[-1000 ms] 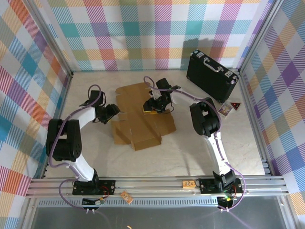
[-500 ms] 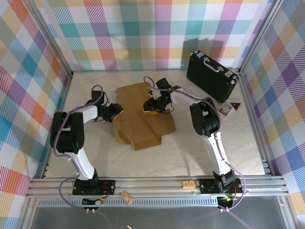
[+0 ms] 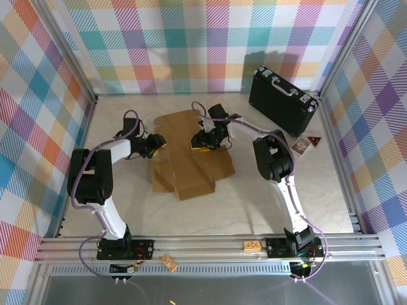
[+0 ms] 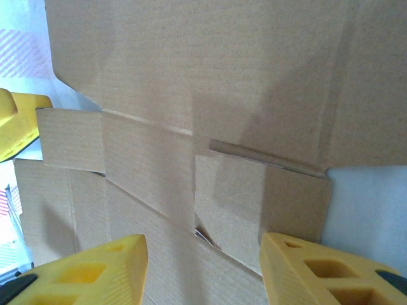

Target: Fold the paper box

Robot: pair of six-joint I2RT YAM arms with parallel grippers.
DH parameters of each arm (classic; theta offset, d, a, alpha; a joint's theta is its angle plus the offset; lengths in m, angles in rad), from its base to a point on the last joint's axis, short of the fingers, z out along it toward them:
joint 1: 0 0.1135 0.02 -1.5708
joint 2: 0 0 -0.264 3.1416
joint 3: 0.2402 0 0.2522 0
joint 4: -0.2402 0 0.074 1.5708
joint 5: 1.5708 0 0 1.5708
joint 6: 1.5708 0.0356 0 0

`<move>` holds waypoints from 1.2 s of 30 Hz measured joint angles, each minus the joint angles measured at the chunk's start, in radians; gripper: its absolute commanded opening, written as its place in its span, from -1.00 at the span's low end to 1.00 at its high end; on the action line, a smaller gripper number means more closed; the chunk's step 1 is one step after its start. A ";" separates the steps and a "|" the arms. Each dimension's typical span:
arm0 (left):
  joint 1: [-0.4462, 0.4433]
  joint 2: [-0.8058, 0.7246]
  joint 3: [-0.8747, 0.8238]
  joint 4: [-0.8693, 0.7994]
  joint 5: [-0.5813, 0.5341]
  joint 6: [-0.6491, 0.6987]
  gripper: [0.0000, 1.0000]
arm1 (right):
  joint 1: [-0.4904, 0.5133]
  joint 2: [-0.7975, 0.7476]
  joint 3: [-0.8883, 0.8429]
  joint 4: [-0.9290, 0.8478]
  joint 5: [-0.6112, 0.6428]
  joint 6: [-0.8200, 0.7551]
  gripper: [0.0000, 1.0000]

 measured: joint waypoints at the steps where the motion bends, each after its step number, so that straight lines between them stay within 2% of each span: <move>1: 0.000 0.000 0.004 0.000 0.003 0.000 -0.01 | 0.000 0.000 0.000 0.000 0.000 0.000 0.03; 8: -0.014 0.001 0.046 0.000 0.026 0.004 -0.01 | 0.000 0.000 0.001 0.000 -0.001 -0.002 0.03; 22: -0.123 0.092 0.126 0.001 0.051 0.004 -0.08 | 0.000 0.004 0.005 0.000 -0.002 -0.003 0.03; 36: -0.138 0.151 0.106 0.031 0.053 0.005 -0.15 | 0.001 0.011 0.015 -0.001 -0.008 -0.003 0.03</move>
